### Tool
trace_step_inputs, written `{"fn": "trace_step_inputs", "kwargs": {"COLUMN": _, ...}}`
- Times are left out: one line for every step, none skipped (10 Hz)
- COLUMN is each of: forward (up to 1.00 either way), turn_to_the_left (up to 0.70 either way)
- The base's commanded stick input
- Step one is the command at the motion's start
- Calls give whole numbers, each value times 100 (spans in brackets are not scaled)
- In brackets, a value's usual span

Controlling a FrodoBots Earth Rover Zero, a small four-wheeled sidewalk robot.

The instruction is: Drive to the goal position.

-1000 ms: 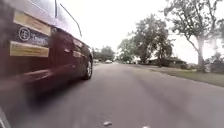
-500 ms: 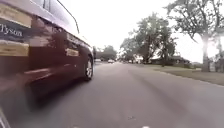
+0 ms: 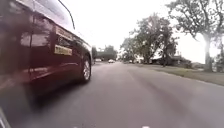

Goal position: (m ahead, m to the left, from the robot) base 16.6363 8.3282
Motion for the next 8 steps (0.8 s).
{"fn": "trace_step_inputs", "kwargs": {"forward": 70, "turn_to_the_left": 0}}
{"fn": "trace_step_inputs", "kwargs": {"forward": 70, "turn_to_the_left": 0}}
{"fn": "trace_step_inputs", "kwargs": {"forward": 70, "turn_to_the_left": 0}}
{"fn": "trace_step_inputs", "kwargs": {"forward": 70, "turn_to_the_left": 0}}
{"fn": "trace_step_inputs", "kwargs": {"forward": 70, "turn_to_the_left": 0}}
{"fn": "trace_step_inputs", "kwargs": {"forward": 70, "turn_to_the_left": 0}}
{"fn": "trace_step_inputs", "kwargs": {"forward": 70, "turn_to_the_left": 0}}
{"fn": "trace_step_inputs", "kwargs": {"forward": 70, "turn_to_the_left": 0}}
